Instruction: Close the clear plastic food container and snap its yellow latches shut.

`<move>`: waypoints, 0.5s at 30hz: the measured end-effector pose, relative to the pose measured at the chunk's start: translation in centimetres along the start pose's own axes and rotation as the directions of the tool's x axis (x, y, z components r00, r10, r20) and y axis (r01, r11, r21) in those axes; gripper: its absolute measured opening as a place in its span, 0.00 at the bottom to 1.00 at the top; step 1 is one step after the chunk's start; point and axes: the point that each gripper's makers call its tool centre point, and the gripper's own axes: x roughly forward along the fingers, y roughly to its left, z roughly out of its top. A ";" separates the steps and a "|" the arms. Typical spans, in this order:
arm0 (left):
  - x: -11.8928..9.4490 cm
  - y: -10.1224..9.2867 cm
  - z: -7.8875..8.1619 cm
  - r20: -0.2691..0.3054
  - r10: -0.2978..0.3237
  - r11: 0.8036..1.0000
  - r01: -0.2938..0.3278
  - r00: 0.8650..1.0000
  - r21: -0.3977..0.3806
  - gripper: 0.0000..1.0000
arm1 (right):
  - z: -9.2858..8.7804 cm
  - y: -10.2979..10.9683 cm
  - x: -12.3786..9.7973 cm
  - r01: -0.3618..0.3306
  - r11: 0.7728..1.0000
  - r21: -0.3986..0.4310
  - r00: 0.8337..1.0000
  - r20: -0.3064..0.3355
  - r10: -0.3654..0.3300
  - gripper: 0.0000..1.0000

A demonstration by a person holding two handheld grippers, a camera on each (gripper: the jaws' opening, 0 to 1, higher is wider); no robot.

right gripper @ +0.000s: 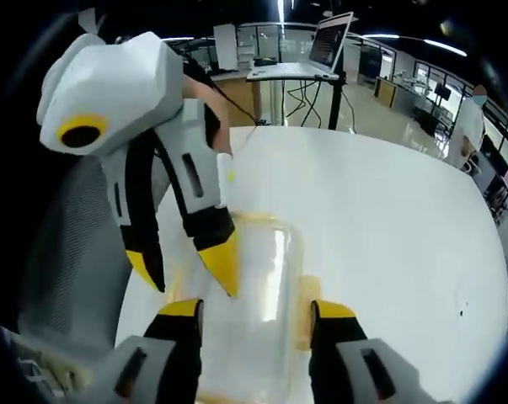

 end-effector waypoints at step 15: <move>0.5 0.3 -0.2 -0.034 0.145 0.978 -0.138 0.989 0.153 0.34 | -0.2 -0.3 0.4 -0.060 0.998 0.020 0.995 -0.084 0.061 0.44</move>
